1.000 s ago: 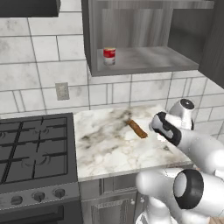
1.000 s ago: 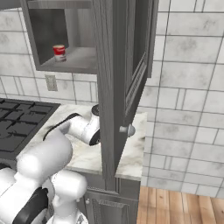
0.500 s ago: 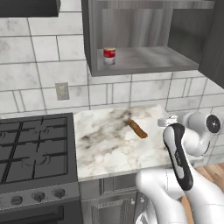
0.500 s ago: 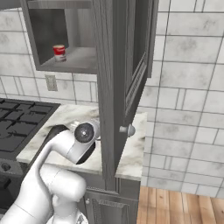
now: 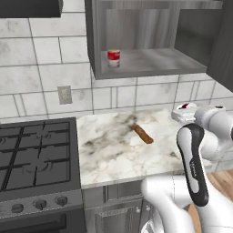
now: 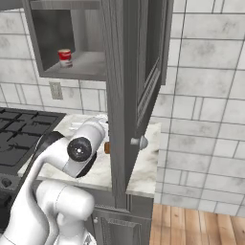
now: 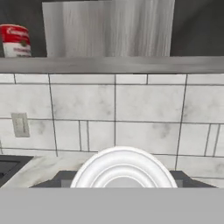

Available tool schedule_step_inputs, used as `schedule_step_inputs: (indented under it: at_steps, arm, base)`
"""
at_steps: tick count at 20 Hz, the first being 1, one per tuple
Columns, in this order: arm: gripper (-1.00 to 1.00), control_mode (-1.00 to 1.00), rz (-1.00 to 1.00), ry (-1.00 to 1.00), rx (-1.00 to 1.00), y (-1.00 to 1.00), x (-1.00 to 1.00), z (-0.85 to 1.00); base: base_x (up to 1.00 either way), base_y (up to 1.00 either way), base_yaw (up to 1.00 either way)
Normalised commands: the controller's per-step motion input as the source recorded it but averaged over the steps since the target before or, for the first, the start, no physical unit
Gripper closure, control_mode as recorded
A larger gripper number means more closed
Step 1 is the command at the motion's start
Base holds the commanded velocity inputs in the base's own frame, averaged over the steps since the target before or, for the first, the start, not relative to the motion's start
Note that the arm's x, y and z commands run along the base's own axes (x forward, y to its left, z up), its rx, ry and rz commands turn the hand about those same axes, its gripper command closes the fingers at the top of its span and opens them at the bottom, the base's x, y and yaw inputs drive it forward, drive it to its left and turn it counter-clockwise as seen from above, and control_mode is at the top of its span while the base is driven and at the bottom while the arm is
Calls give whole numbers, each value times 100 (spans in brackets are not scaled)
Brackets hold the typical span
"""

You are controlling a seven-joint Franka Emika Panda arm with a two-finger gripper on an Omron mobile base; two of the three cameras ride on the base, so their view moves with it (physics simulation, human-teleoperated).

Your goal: Restock the canned food cabinet by taking the new fresh canned food from the counter and placing it in the cabinet. Then, take the old canned food from the cabinet and place it on the counter.

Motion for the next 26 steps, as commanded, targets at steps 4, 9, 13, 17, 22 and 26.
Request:
schedule_step_inputs:
  at_steps: [4, 9, 13, 17, 22, 26]
  arm:
    - [100, -100, 0, 7, -11, 1, -35, 100]
    - [100, -100, 2, 29, -12, 3, -42, 100]
    - [100, -100, 4, 46, -11, 2, -11, 100]
    - [100, -100, -1, 19, -9, 0, 0, 54]
    - [100, -100, 0, 0, 0, 0, 37, 7]
    - [100, -100, 0, 0, 0, 0, 92, 1]
  base:
    - [0, 0, 0]
    - [0, 0, 0]
    - [0, 0, 0]
    - [0, 0, 0]
    - [0, 0, 0]
    - [0, 0, 0]
